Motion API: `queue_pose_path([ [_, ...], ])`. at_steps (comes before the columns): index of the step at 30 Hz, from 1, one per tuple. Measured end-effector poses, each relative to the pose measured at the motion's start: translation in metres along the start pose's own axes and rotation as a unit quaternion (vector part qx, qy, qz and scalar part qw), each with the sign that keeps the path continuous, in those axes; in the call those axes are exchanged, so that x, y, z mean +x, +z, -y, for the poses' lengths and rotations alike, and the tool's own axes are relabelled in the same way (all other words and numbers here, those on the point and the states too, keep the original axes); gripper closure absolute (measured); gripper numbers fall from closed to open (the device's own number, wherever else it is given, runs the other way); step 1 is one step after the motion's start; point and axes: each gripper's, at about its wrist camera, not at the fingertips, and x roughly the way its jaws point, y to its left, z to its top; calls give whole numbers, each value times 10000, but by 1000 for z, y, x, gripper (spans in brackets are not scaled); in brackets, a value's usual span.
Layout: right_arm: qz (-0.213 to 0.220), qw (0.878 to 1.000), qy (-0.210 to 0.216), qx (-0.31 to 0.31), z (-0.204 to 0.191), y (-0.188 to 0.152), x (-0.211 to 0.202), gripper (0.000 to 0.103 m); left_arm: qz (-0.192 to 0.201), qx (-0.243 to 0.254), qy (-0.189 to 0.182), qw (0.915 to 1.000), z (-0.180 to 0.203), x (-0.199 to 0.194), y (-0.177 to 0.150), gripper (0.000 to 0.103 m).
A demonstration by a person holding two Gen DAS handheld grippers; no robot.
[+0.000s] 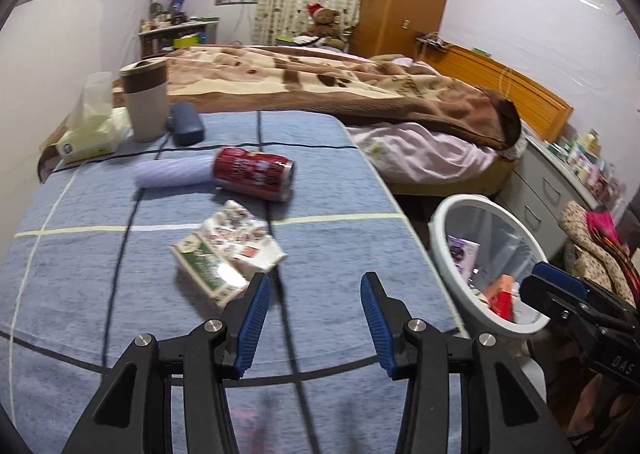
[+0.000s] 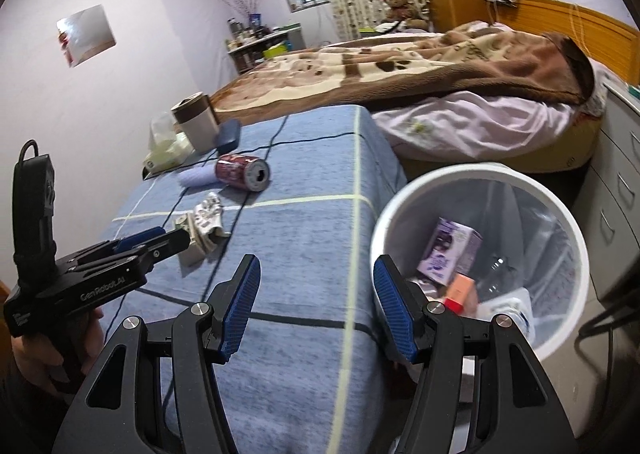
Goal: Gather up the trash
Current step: 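Move both open tools back over the remaining trash on the bed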
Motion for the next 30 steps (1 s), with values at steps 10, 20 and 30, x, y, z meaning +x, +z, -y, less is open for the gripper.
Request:
queue_pose_path([
  [10, -91, 9997, 92, -222, -15, 8, 13, 42, -74, -530, 305, 9981, -45, 16, 0, 50],
  [20, -164, 9994, 177, -261, -15, 16, 30, 42, -284, -1082, 484, 9925, -67, 49, -1, 45],
  [30, -208, 9993, 207, -250, -14, 19, 36, 42, -282, -1202, 692, 9899, -75, 66, 1, 41],
])
